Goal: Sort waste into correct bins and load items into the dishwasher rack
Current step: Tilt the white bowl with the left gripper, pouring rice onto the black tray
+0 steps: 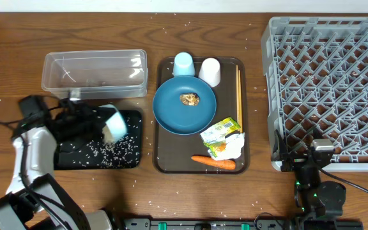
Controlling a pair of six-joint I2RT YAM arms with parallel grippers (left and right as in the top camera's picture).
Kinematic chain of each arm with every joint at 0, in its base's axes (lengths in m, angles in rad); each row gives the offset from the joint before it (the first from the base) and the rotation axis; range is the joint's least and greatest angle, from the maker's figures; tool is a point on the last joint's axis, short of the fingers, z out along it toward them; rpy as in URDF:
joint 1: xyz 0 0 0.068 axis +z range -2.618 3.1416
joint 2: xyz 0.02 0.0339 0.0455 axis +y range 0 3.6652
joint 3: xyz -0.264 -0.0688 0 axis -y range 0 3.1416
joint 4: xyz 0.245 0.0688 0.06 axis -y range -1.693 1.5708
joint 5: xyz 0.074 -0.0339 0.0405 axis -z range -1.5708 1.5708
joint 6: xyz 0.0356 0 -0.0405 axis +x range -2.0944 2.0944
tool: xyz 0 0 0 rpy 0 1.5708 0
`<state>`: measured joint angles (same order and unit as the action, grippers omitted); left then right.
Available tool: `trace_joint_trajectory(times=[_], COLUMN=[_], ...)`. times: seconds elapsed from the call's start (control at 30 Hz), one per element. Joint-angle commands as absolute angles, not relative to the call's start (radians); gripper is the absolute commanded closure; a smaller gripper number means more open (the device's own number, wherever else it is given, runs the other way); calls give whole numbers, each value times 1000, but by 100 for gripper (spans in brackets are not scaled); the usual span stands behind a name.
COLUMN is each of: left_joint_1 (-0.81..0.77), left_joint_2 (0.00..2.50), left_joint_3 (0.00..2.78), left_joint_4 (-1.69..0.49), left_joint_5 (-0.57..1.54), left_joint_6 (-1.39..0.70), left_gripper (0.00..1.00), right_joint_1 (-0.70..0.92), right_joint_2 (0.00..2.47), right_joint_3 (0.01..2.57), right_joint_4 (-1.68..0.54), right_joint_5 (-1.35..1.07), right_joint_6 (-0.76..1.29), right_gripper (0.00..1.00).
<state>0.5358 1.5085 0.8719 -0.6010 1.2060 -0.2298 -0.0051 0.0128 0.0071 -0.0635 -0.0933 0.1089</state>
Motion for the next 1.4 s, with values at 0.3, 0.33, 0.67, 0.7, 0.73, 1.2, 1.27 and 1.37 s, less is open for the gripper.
trace_joint_trajectory(times=[0.3, 0.33, 0.67, 0.7, 0.73, 1.2, 1.27, 1.37], left_joint_1=[669, 669, 684, 685, 685, 692, 694, 694], left_joint_2=[1516, 1516, 1517, 1517, 1517, 1517, 1518, 1517], left_joint_3=[830, 825, 822, 822, 822, 822, 822, 822], left_joint_4=[-604, -604, -551, -552, -551, -477, -405, -409], left_joint_5=[1441, 1471, 1515, 1518, 1540, 1568, 1549, 1573], left_joint_6=[-193, -194, -231, -260, -269, -393, -407, -513], left_gripper=[94, 94, 94, 94, 94, 94, 94, 94], right_joint_1=[-10, -10, -10, -10, -10, -10, -10, -10], right_joint_2=[14, 14, 14, 14, 14, 14, 14, 14], right_joint_3=[6, 6, 6, 6, 6, 6, 6, 6], right_joint_4=[-68, -68, -68, -68, -68, -68, -68, -68], right_joint_5=[-86, -86, -86, -86, -86, -86, -86, -86], right_joint_6=[96, 96, 96, 96, 96, 96, 96, 96], right_gripper=[1, 1, 1, 1, 1, 1, 1, 1])
